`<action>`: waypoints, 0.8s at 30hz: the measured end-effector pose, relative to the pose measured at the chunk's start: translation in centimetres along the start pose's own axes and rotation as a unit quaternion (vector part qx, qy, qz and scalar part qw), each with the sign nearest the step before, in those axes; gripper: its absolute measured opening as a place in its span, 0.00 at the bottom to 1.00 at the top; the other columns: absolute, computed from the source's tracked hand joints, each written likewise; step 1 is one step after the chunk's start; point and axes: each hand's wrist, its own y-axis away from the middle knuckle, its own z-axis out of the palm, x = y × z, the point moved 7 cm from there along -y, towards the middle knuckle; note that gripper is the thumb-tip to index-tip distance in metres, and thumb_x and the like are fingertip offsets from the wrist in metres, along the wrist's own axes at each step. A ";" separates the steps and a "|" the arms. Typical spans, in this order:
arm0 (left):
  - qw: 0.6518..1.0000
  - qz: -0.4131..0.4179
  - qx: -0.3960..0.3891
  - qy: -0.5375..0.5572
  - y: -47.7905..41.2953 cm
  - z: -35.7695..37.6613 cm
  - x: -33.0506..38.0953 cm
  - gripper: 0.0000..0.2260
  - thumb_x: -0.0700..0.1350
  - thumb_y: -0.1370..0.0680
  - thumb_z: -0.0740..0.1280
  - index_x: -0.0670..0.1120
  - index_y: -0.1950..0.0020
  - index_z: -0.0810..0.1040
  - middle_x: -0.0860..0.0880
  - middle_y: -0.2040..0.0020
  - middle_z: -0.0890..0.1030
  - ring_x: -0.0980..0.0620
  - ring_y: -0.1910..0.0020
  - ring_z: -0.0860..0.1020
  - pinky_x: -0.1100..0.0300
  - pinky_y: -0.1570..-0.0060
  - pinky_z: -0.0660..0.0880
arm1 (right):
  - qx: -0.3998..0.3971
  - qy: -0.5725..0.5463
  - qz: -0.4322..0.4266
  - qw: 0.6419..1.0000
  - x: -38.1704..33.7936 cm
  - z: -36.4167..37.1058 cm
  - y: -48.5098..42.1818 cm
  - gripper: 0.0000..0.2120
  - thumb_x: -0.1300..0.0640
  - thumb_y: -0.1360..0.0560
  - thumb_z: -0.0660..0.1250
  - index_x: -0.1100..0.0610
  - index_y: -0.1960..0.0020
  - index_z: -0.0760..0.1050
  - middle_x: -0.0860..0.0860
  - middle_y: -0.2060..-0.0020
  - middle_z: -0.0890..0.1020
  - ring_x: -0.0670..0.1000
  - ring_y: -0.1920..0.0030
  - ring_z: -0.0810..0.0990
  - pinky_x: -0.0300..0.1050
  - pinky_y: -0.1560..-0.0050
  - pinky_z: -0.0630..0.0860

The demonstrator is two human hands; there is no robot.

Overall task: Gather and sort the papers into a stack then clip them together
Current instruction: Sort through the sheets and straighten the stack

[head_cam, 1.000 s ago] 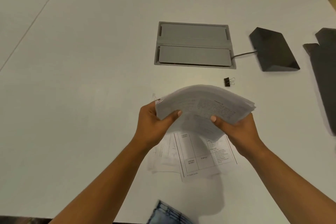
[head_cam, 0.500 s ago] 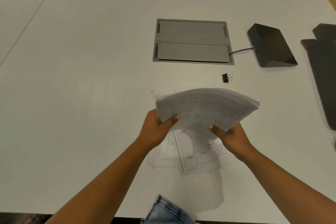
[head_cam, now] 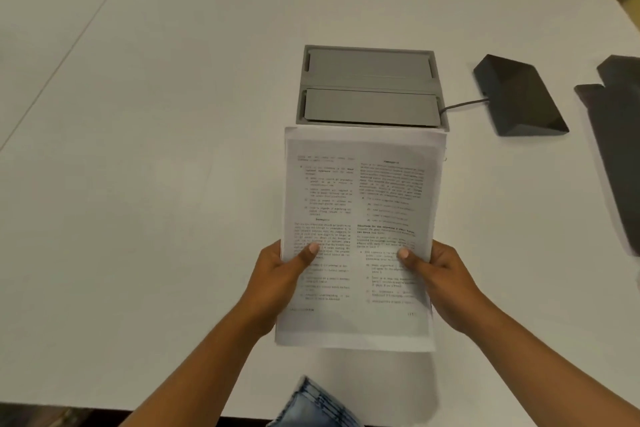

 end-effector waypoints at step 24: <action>0.985 0.021 0.173 0.005 1.5 -9.9 -2.4 0.09 0.49 0.24 0.69 0.50 0.45 0.82 0.51 0.54 0.88 0.46 0.59 0.86 0.52 0.63 0.83 | 0.207 0.529 0.182 0.802 7.7 -6.3 -3.1 0.47 0.39 0.39 0.79 0.62 0.31 0.63 0.62 0.37 0.71 0.63 0.38 0.74 0.56 0.43 0.76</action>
